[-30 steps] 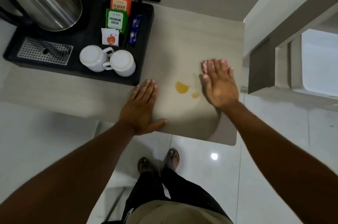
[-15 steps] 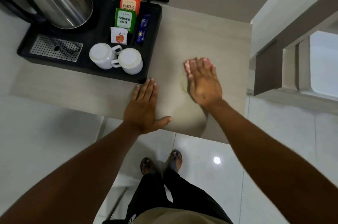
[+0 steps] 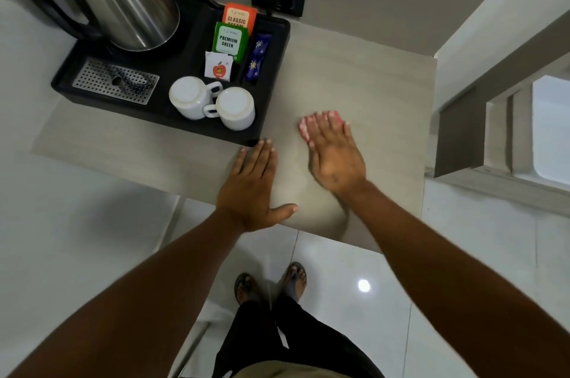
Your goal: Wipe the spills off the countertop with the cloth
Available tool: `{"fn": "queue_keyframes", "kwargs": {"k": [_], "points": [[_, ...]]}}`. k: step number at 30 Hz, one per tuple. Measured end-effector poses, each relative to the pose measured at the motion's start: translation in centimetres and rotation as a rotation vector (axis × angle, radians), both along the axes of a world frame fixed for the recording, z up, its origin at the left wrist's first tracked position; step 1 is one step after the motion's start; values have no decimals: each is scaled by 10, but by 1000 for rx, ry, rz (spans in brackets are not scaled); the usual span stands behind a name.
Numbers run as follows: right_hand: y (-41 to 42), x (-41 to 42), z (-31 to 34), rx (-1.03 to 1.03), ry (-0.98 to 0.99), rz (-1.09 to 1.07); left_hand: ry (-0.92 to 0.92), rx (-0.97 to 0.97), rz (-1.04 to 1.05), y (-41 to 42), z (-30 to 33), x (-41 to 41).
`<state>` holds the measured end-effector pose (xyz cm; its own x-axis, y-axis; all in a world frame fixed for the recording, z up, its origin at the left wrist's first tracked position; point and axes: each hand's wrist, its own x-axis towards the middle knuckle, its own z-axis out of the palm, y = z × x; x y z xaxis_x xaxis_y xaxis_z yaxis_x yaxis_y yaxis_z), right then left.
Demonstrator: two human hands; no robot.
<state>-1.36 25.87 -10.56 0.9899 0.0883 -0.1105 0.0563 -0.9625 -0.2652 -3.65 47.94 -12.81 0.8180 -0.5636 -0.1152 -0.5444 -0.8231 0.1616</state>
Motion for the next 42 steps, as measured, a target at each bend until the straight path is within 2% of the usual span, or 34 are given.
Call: {"fn": "queue_keyframes", "kwargs": {"k": [3, 5, 8, 11, 14, 17, 19, 22, 26, 28, 34, 39, 42], "points": [[-49, 32, 4, -3, -17, -238, -4, -2, -1, 0, -2, -1], [-77, 22, 5, -16, 0, -308, -5, 1, -1, 0, -2, -1], [-73, -26, 4, -33, 12, -218, -5, 7, 1, 0, -2, 0], [-29, -47, -1, -29, 25, -41, -5, 14, 5, 0, -2, 2], [10, -7, -2, -7, 8, 106, -22, 4, -5, 0, -2, 1], [8, 58, 3, 21, 26, 116, -30, -3, -14, 0, -3, 1], [-20, 88, 8, 33, -7, 34, -30, -7, -14, 1, -2, 2], [-86, 107, 9, -7, -75, -240, 0, -11, -7, 1, -2, 1], [-129, 125, 5, 24, -15, -426, 18, 5, 10, 2, -4, 4], [-125, 137, 8, 45, -39, -369, 11, 5, 11, 1, -3, 4], [-55, 141, 12, 33, -48, 81, 11, -14, 2, 1, 0, 2], [-23, 12, -2, 22, -77, 319, -26, -6, -9, 0, -1, 1], [-58, -66, -6, 18, -14, 179, -28, 0, -11, 1, -6, 3]]}}
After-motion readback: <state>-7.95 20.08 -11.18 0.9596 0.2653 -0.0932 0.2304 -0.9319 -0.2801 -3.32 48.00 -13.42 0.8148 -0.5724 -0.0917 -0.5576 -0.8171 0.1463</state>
